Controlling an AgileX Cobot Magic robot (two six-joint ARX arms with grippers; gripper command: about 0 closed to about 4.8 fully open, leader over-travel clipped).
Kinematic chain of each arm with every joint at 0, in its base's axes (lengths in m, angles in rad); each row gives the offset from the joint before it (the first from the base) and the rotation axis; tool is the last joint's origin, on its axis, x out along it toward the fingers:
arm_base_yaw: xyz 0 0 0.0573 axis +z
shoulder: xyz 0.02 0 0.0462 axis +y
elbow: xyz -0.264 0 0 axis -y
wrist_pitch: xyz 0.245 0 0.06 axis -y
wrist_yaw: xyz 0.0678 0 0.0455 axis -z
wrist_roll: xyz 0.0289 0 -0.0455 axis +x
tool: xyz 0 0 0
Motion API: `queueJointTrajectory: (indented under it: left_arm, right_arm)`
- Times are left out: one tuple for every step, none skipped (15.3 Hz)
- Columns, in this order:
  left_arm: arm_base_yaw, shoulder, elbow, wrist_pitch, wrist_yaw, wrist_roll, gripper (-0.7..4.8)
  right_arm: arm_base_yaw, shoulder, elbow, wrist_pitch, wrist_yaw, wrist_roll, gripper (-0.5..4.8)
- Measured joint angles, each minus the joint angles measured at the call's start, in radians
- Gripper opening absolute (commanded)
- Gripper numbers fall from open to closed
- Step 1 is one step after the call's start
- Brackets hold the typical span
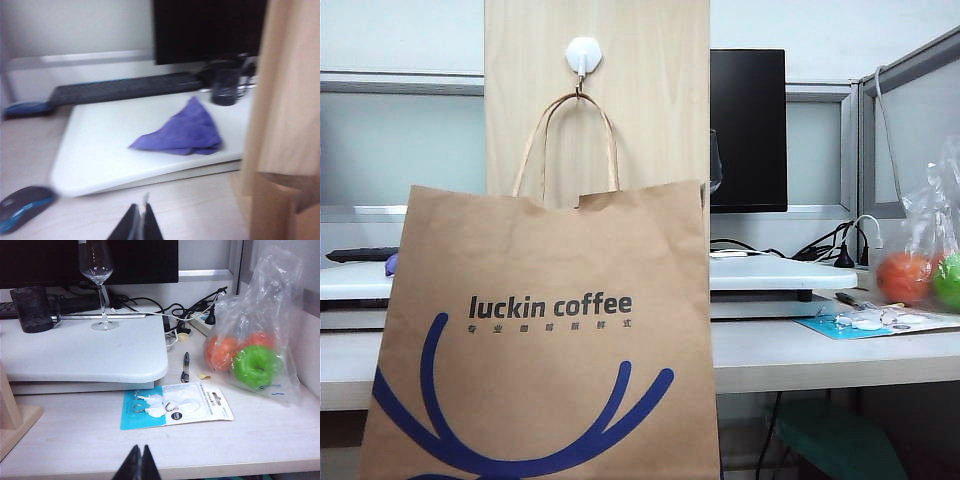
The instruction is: Pick up the paper bag and hang it on the hook.
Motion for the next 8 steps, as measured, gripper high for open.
queueJointTrajectory:
  left_arm:
    - [0.126, 0.0, -0.069, 0.049, 0.127, -0.015, 0.21]
    - [0.146, 0.0, -0.145, 0.1, 0.135, -0.019, 0.21]
    - [0.151, 0.0, -0.179, 0.142, 0.135, -0.021, 0.21]
    - [0.156, 0.001, -0.254, 0.255, 0.136, -0.037, 0.21]
    - [0.171, 0.0, -0.254, 0.268, 0.136, -0.04, 0.21]
    - [0.196, 0.0, -0.254, 0.271, 0.136, -0.041, 0.21]
    - [0.237, 0.0, -0.254, 0.275, 0.135, -0.055, 0.21]
    - [0.237, 0.0, -0.254, 0.275, 0.137, -0.06, 0.21]
  right_arm:
    - [0.0, 0.0, 0.0, 0.0, 0.0, 0.0, 0.0]
    - [0.0, 0.0, 0.0, 0.0, 0.0, 0.0, 0.0]
    - [0.0, 0.0, 0.0, 0.0, 0.0, 0.0, 0.0]
    - [0.0, 0.0, 0.0, 0.0, 0.0, 0.0, 0.0]
    - [0.0, 0.0, 0.0, 0.0, 0.0, 0.0, 0.0]
    - [0.0, 0.0, 0.0, 0.0, 0.0, 0.0, 0.0]
    - [0.0, 0.0, 0.0, 0.0, 0.0, 0.0, 0.0]
    - [0.0, 0.0, 0.0, 0.0, 0.0, 0.0, 0.0]
